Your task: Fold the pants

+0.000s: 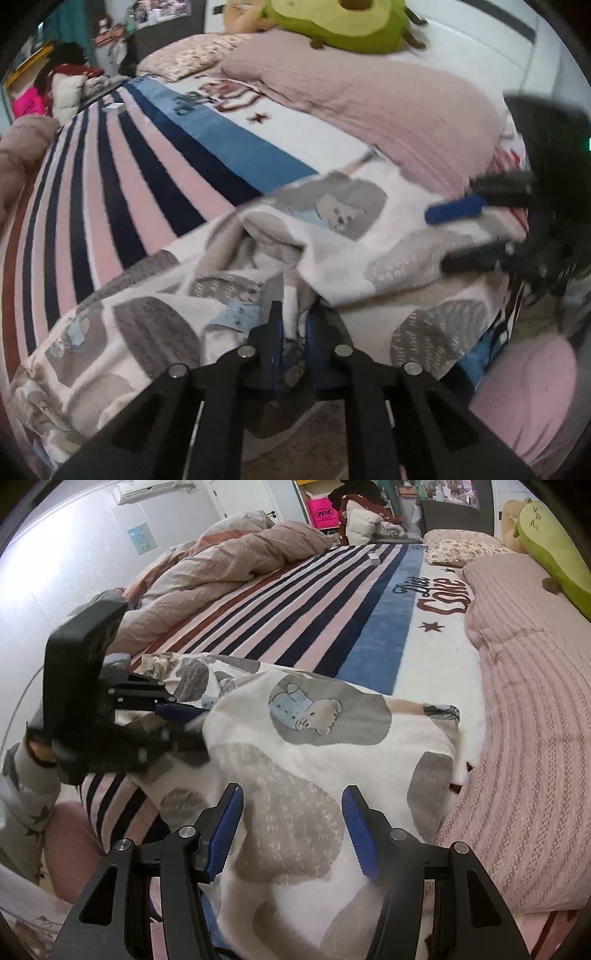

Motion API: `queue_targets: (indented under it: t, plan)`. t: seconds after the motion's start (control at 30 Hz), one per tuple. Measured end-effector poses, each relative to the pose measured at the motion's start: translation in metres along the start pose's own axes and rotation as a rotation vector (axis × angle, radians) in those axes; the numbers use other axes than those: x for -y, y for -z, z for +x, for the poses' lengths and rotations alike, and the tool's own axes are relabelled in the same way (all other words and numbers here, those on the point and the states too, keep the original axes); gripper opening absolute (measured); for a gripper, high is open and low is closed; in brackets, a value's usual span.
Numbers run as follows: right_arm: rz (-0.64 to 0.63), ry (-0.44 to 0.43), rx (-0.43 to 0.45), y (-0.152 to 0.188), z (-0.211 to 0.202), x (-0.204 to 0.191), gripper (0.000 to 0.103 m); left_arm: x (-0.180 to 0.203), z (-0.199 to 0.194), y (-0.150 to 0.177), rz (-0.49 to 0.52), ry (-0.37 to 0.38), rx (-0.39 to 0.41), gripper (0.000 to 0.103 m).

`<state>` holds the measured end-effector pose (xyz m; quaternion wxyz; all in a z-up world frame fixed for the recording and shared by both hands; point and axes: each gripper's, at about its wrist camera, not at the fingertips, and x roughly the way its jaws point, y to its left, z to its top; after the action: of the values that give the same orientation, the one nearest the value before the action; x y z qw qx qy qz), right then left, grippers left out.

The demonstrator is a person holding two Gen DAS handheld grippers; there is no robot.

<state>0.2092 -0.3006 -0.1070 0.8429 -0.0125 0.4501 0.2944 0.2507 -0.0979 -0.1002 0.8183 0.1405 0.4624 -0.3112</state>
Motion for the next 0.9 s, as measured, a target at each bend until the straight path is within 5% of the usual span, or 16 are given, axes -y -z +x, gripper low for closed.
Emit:
queue_targets:
  t: [0.2, 0.33, 0.7, 0.9]
  plan:
    - [0.010, -0.006, -0.011, 0.004, 0.004, 0.003, 0.051, -0.020, -0.015, -0.005, -0.081, 0.094, 0.024, 0.006]
    - [0.021, -0.012, -0.010, 0.007, 0.003, 0.005, 0.051, -0.040, -0.015, -0.002, -0.169, 0.265, 0.017, 0.006]
    - [0.025, -0.014, -0.014, 0.010, 0.001, 0.004, 0.051, -0.049, -0.024, -0.001, -0.221, 0.264, 0.050, 0.006]
    - [0.027, -0.015, -0.016, 0.010, 0.002, 0.004, 0.051, -0.050, -0.022, 0.000, -0.206, 0.187, 0.039, 0.002]
